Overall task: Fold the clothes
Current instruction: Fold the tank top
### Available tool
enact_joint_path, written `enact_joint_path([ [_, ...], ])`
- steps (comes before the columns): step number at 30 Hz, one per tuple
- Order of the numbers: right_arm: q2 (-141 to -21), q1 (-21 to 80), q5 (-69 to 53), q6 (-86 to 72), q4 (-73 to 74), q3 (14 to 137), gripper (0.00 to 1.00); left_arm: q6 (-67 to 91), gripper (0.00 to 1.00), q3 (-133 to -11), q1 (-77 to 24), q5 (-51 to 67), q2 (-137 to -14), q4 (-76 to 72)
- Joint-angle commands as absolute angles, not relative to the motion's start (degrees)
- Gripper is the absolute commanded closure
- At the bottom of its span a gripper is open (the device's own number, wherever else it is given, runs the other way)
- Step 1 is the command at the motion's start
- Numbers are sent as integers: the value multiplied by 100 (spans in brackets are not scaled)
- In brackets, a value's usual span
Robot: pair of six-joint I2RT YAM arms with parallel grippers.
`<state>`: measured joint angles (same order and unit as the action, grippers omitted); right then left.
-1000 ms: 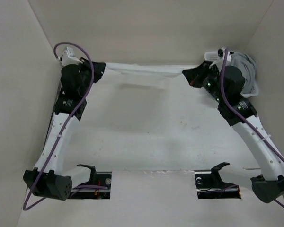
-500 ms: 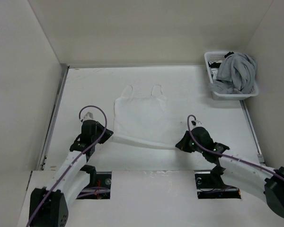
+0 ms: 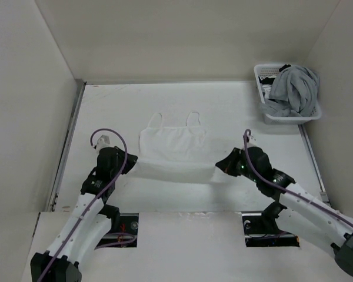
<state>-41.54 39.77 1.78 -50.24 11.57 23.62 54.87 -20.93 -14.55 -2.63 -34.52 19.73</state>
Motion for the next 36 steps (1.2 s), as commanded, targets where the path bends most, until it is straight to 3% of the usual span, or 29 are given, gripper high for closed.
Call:
enact_joint_path([
  [1,-4997,3382,-183,-4317,582,3302,99,5511,98,-2750,-1218,-589,-4137,829],
  [7,-6914,2501,-667,-3876,202,4972,99,5625,98,-3584,-901,-677,-5692,-420],
  [18,-10298,1657,-1371,-3823,342,8083,99,5642,96,-5693,-488,-554,-9102,-1186],
  [20,-10878,1622,-1354,-3832,535,8628,91,5564,88,-6255,-479,-449,-9691,-1108],
  [24,-11285,1648,-1161,-3850,721,8799,60,5581,62,-6303,-461,-473,-9941,-905],
  [27,-10821,1648,-783,-3797,362,8028,55,5563,61,-5488,-549,-869,-9354,-1001],
  [29,-10295,1674,-642,-3771,72,7273,66,5581,66,-4706,-680,-914,-8836,-1220],
  [32,-9495,1867,-510,-3832,-446,5999,97,5528,67,-3642,-891,-757,-8150,-1362],
  [34,-9064,2025,-457,-3919,-746,5233,100,5459,66,-3114,-892,-467,-7789,-1371],
  [36,-8799,2148,-396,-4025,-983,4722,96,5458,64,-2761,-857,-230,-7542,-1345],
])
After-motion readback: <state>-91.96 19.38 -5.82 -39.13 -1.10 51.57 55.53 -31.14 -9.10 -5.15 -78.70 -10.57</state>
